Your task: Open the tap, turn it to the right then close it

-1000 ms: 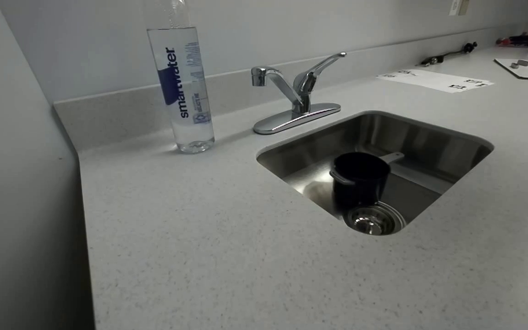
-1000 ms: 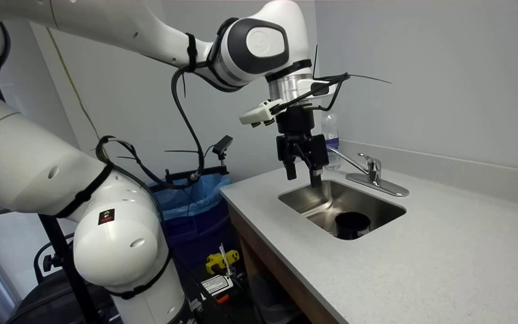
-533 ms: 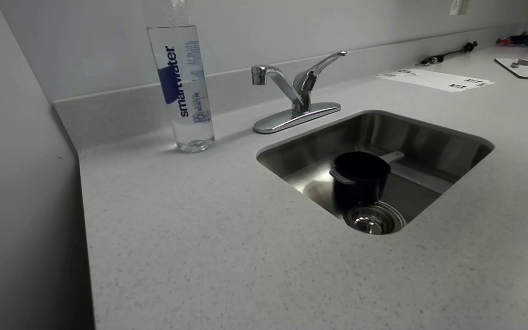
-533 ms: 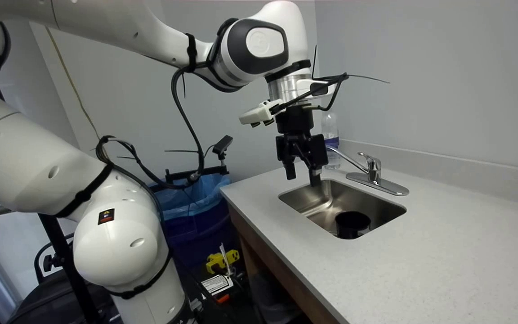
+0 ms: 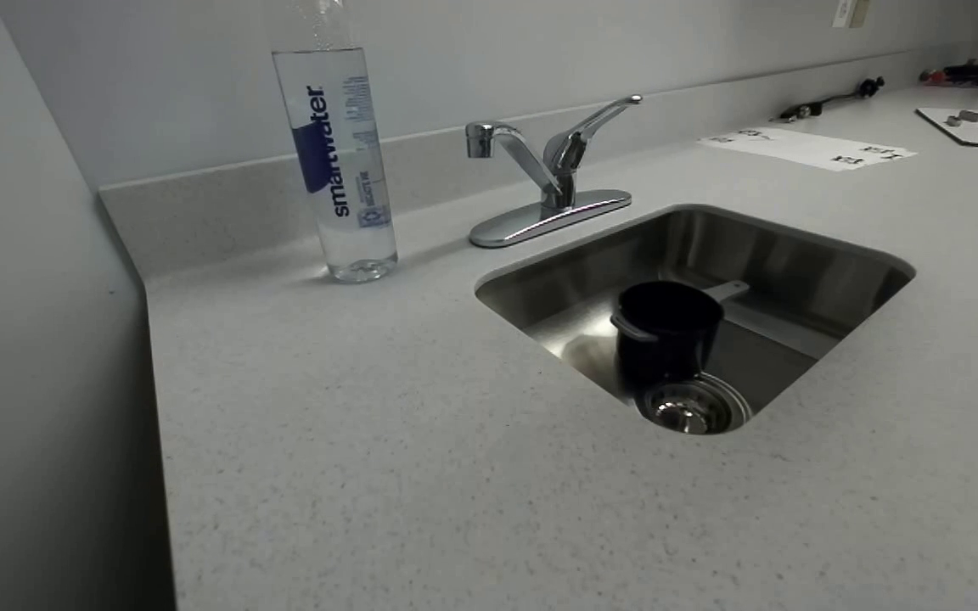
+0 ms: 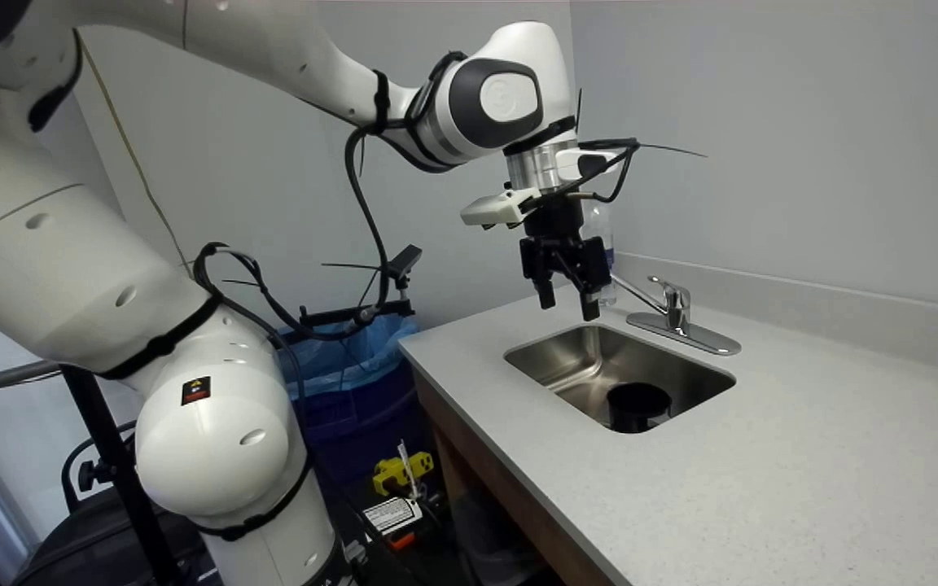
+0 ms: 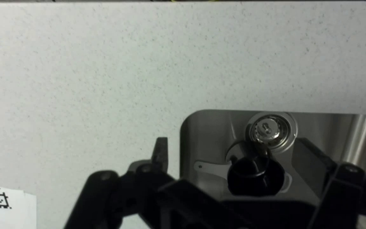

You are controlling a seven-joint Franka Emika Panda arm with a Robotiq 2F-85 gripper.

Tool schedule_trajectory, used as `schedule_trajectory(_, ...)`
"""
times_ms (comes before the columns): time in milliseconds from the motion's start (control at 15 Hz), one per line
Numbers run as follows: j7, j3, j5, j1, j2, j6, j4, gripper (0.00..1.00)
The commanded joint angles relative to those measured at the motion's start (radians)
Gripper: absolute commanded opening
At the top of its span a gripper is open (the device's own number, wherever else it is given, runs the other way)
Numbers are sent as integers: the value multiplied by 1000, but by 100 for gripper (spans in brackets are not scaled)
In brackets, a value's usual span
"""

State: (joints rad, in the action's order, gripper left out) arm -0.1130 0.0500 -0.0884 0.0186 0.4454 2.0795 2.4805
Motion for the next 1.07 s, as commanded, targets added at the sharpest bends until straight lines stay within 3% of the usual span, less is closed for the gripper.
schedule_trajectory(0,-51,21,20,-12,-158,59,-137,100)
schedule_trajectory(600,-110,19,21,-18,-423,149,-379,100)
schedule_trajectory(667,-89,15,4,-17,-366,139,-315,100)
schedule_trajectory(1000,-97,12,5,-20,-418,141,-365,100)
